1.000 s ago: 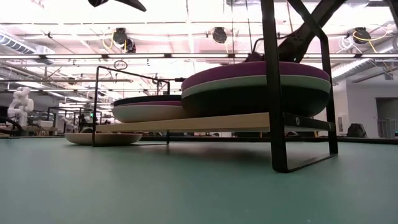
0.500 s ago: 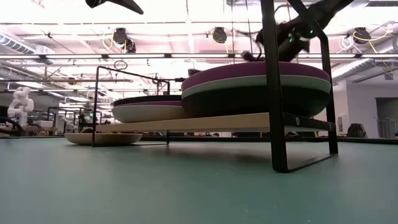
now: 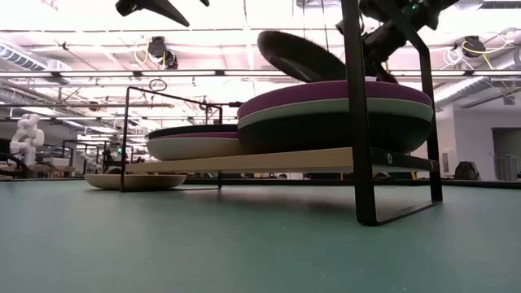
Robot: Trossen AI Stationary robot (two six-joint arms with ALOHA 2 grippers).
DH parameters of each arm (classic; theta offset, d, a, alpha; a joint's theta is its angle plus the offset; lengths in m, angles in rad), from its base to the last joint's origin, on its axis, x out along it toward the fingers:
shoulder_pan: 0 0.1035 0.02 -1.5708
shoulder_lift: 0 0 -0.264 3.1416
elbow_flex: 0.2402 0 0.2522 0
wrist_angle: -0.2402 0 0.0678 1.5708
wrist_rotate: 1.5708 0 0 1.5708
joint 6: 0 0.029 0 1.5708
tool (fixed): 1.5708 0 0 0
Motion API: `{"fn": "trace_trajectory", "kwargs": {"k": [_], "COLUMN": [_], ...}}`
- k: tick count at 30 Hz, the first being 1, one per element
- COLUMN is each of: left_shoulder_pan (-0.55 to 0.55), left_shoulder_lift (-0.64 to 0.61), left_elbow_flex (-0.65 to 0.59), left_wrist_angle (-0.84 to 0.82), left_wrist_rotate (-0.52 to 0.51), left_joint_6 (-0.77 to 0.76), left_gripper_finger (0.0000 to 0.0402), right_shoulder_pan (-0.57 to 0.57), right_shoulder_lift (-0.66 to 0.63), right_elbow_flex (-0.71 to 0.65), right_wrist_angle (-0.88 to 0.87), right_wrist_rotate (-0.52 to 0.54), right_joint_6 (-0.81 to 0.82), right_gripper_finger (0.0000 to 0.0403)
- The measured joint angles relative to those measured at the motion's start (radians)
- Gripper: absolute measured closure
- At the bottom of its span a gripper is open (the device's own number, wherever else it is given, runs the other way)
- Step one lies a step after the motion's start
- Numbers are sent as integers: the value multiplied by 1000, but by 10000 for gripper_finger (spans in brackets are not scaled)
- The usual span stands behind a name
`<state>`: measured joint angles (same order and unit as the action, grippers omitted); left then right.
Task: Place and stack plates onto a shelf
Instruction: Stack the black plate on the violet plate on the shelf
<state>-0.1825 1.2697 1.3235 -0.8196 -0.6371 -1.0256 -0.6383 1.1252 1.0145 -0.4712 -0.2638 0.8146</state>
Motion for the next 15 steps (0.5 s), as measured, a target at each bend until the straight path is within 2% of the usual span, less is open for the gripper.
{"fn": "trace_trajectory", "kwargs": {"k": [11,15], "left_shoulder_pan": [65,98], "left_shoulder_lift": [0,0], "left_elbow_flex": [0,0], "left_wrist_angle": [1,1], "left_wrist_rotate": [11,51], "left_joint_6": [33,51], "left_gripper_finger": [156,156], "right_shoulder_pan": [193,268], "right_shoulder_lift": [-32,-32], "right_elbow_flex": [0,0], "right_wrist_angle": [-35,-47], "right_wrist_rotate": [2,47], "right_joint_6": [90,93], "right_gripper_finger": [403,403]}}
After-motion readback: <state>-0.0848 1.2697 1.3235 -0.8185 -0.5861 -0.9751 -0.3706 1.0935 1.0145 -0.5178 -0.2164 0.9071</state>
